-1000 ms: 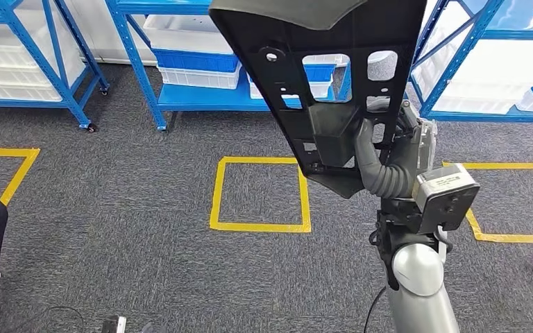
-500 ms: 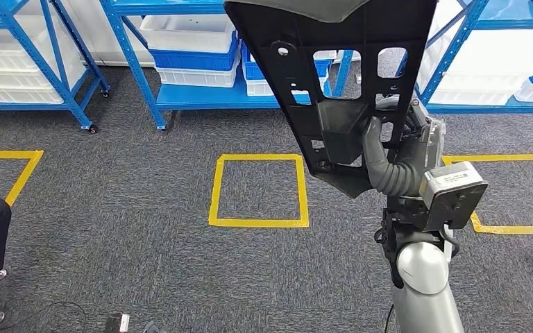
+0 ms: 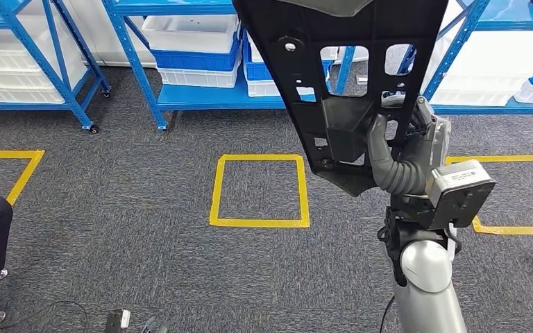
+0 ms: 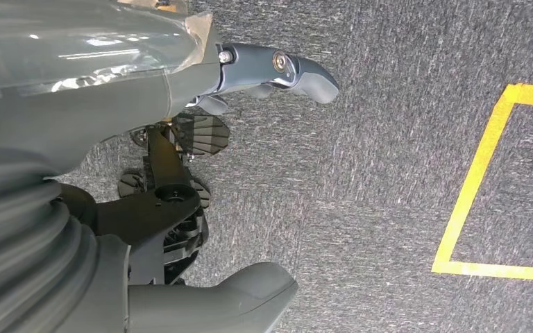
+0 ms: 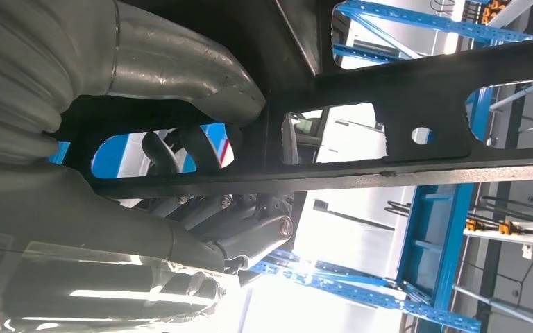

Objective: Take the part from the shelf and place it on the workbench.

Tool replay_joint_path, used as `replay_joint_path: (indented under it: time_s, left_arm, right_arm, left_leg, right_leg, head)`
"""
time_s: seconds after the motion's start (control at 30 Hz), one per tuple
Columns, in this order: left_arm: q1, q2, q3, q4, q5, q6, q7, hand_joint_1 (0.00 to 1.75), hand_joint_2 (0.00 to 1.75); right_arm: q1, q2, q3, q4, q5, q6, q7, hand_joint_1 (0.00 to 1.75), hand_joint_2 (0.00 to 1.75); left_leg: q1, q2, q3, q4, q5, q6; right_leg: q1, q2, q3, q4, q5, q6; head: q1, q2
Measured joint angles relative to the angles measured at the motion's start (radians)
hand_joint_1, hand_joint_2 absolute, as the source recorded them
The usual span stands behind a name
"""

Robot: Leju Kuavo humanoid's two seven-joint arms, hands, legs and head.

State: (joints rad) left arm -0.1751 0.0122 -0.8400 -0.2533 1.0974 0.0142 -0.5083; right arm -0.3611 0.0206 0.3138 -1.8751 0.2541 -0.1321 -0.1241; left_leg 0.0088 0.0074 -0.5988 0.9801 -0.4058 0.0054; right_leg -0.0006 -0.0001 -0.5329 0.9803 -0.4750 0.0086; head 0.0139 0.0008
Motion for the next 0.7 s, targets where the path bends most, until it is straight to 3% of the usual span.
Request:
replay_joint_path:
  time_s: [0.53,0.7]
  left_arm:
    - [-0.002,0.0,0.019,0.0,-0.006,0.007,0.011,0.0,1.75]
    - [-0.002,0.0,0.03,0.0,-0.022,0.007,0.015,0.0,1.75]
  right_arm:
    - [-0.008,0.0,-0.007,0.012,-0.001,0.007,-0.002,1.75,1.75]
    - [-0.012,0.001,-0.008,0.017,-0.065,0.034,-0.003,1.75,1.75]
  left_leg:
    - [-0.002,0.0,-0.001,0.001,0.003,0.002]
    - [-0.003,0.0,-0.008,0.005,0.004,0.007]
  right_leg:
    - [-0.002,0.0,-0.001,0.0,0.004,0.0]
    - [-0.008,0.0,-0.003,-0.001,0.009,0.002]
  head:
    - [0.0,0.0]
    - [0.0,0.0]
